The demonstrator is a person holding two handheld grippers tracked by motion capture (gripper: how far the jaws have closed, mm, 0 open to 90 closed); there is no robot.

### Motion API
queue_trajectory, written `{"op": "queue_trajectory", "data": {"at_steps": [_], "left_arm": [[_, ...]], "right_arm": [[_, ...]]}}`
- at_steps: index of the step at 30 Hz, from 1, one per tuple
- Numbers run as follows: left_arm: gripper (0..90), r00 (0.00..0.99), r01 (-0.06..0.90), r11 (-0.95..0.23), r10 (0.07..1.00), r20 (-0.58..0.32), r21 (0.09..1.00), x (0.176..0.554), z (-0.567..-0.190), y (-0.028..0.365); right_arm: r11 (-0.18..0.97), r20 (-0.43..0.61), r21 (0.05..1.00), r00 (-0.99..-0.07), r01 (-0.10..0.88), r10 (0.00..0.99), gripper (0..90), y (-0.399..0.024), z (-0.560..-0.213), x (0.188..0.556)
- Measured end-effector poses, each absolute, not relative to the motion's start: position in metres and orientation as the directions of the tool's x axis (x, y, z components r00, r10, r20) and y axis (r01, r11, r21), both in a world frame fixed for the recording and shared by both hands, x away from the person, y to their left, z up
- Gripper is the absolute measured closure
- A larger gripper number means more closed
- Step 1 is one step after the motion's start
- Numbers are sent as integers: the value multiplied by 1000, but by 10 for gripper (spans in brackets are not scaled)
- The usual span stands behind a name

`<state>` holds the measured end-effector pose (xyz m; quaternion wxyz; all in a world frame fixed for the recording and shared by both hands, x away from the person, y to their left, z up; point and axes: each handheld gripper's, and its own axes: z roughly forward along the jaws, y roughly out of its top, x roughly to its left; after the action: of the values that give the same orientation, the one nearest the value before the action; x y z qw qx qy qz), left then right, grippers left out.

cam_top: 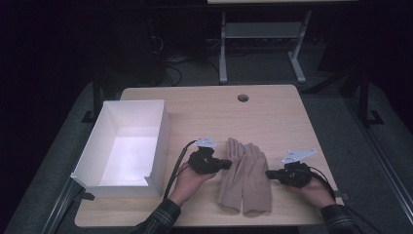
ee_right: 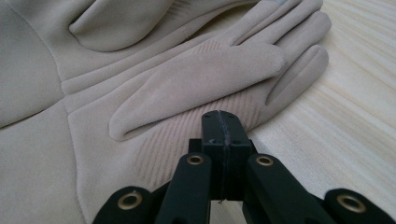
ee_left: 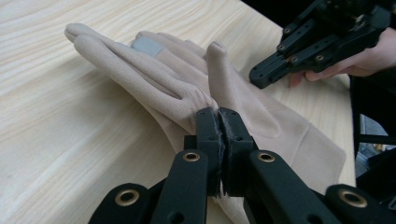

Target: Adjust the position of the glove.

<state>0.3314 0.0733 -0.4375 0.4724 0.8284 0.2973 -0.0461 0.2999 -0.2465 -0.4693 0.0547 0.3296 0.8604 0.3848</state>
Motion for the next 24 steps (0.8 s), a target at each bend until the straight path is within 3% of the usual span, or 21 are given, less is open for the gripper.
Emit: {"op": "queue_trajectory", "data": {"at_steps": [24], "left_arm": [[877,834,532,-379,388,-392,757,339,-433,44]], "right_arm": [[484,174,710,-793,512,584,900,-234,-471,306]]}}
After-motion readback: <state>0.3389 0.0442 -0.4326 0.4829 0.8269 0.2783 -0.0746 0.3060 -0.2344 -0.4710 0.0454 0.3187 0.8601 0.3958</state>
